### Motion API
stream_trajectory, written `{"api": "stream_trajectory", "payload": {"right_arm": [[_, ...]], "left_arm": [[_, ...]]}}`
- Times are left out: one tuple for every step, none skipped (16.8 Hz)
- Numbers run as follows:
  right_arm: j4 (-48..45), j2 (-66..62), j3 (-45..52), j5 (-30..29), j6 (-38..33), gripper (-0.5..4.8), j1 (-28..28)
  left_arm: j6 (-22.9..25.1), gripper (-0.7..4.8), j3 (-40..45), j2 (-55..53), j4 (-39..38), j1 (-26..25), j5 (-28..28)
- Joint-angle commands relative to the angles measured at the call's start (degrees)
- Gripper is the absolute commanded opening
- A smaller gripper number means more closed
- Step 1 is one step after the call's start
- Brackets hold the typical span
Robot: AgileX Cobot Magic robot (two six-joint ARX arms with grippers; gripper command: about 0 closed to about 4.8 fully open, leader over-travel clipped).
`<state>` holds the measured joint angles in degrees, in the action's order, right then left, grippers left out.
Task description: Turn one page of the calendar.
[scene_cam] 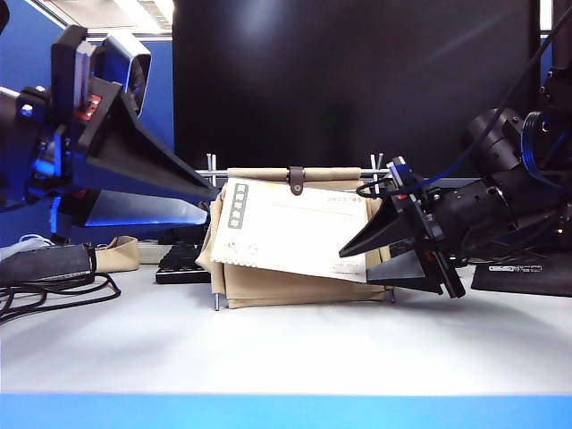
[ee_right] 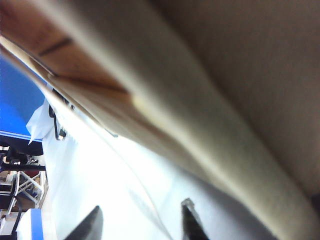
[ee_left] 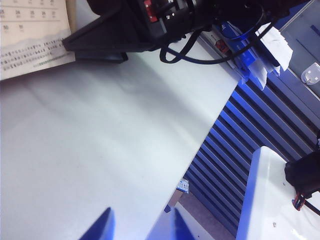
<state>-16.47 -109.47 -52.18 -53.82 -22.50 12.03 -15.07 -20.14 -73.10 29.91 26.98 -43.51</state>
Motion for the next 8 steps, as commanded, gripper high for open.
{"api": "stream_trajectory", "payload": {"right_arm": [[-0.6,0.2,-0.1,-0.2,0.0,2.02,0.0],[-0.7,0.2,-0.1,-0.1,0.0,2.01,0.0],[-0.5,0.2,-0.1,-0.2,0.0,2.01,0.0],[-0.2,0.2,-0.1,-0.2,0.0,1.99,0.2],[0.0,0.1,-0.1,-0.2,0.0,1.98,0.2],[0.2,0.1,-0.1,-0.2,0.0,1.98,0.3],[0.3,0.1,-0.1,-0.3,0.0,1.96,0.3],[0.4,0.1,-0.1,-0.4,0.0,1.48,0.3]], "left_arm": [[0.0,1.54,-0.2,0.1,0.6,0.0,-0.5],[0.0,1.54,-0.2,0.1,0.6,0.0,-0.5],[0.0,1.54,-0.2,0.1,0.6,0.0,-0.5],[0.1,1.54,-0.2,0.1,0.6,0.0,-0.4],[0.0,1.54,-0.2,0.1,0.6,0.0,-0.4],[0.0,1.54,-0.2,0.1,0.6,0.0,-0.4],[0.0,1.54,-0.2,0.1,0.6,0.0,-0.4],[0.0,1.54,-0.2,0.1,0.6,0.0,-0.5]]}}
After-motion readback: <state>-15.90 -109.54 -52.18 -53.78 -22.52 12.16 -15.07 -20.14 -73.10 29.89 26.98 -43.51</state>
